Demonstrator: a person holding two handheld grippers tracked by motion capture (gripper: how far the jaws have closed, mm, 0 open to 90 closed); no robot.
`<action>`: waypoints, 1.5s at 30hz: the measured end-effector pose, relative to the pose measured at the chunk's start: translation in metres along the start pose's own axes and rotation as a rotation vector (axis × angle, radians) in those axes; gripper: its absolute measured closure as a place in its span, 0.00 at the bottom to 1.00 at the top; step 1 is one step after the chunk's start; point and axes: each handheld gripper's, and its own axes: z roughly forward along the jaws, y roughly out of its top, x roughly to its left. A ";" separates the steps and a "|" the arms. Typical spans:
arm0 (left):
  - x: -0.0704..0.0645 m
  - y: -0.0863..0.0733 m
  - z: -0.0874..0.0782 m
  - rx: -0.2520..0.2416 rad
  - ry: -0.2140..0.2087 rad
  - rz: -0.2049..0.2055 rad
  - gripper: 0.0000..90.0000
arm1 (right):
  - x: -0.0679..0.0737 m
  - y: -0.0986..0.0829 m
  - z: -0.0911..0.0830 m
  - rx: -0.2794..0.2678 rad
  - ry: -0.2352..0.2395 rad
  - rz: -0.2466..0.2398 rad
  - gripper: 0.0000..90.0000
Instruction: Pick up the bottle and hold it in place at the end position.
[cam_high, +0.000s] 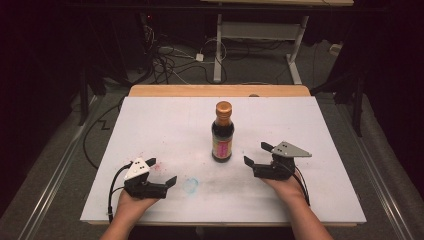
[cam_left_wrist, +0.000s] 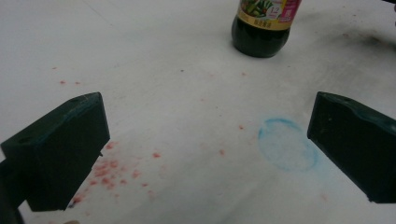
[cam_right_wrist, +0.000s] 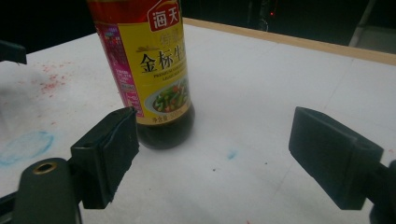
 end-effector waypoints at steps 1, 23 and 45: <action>-0.003 0.000 0.002 0.005 -0.003 0.003 0.00 | 0.000 0.000 0.000 -0.003 0.004 0.001 0.21; -0.043 0.006 0.059 0.056 -0.120 0.017 0.00 | -0.005 -0.006 -0.012 0.005 0.034 0.022 0.98; -0.068 0.015 0.110 0.065 -0.211 0.021 0.00 | -0.006 -0.012 -0.022 0.029 0.032 -0.006 1.00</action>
